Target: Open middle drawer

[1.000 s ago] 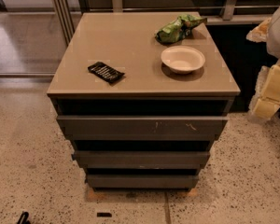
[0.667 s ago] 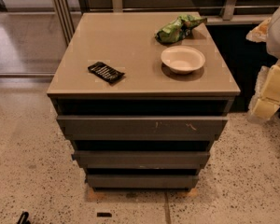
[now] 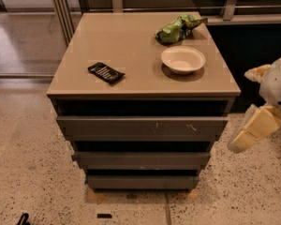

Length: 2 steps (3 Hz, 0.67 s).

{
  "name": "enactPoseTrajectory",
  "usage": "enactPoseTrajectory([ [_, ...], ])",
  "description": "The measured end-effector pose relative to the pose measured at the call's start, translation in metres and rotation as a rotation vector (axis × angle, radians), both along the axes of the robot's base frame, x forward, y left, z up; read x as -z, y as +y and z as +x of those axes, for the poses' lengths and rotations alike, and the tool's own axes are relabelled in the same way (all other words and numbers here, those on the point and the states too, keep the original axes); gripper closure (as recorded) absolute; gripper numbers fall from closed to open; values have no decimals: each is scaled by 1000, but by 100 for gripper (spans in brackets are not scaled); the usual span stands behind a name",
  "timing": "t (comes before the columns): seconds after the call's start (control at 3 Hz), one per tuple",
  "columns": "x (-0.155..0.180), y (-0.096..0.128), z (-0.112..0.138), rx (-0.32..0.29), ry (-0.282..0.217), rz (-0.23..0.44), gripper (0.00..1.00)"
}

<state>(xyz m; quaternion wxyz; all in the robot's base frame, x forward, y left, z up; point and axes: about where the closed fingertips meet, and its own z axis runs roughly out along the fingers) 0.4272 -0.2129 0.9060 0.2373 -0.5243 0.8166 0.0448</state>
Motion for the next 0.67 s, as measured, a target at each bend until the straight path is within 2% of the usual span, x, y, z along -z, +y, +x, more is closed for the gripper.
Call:
enactPoseTrajectory([
  [0.33, 68, 7, -7, 91, 36, 128, 0],
  [0.67, 123, 7, -1, 162, 72, 201, 0],
])
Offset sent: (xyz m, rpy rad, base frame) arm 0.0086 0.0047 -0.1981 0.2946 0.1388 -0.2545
